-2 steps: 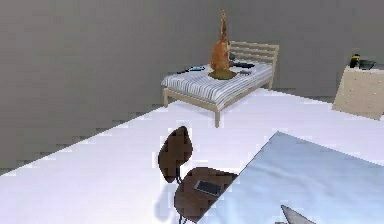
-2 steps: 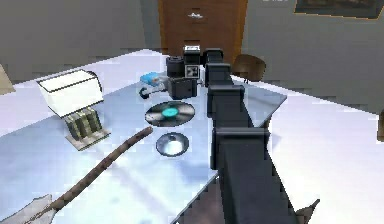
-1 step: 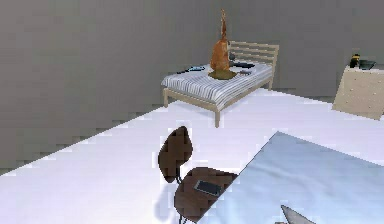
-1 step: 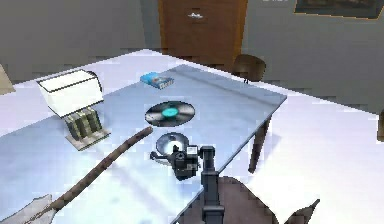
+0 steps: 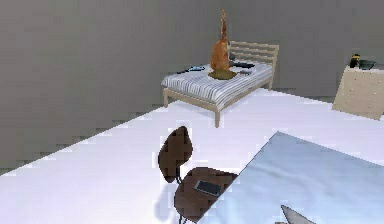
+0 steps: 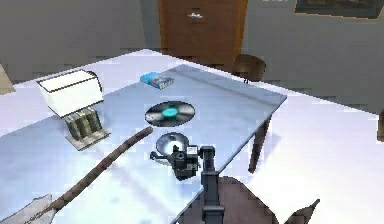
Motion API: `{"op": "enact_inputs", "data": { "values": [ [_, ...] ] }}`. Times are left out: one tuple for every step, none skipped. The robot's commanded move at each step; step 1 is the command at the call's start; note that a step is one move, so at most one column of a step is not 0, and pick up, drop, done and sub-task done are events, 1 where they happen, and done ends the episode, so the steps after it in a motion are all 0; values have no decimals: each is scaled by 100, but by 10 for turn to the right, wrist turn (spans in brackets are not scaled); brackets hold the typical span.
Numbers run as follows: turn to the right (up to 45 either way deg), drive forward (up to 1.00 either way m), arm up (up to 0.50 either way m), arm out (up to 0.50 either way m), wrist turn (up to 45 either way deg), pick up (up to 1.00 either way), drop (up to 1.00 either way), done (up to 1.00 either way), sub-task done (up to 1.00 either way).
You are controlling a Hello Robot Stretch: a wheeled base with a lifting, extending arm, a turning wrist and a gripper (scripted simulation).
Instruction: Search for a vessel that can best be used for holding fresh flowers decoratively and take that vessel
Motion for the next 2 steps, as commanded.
{"op": "enact_inputs", "data": {
  "values": [
    [0,0,10,0,0,0,0,0,0],
    [0,0,0,0,0,0,0,100,0]
  ]
}}
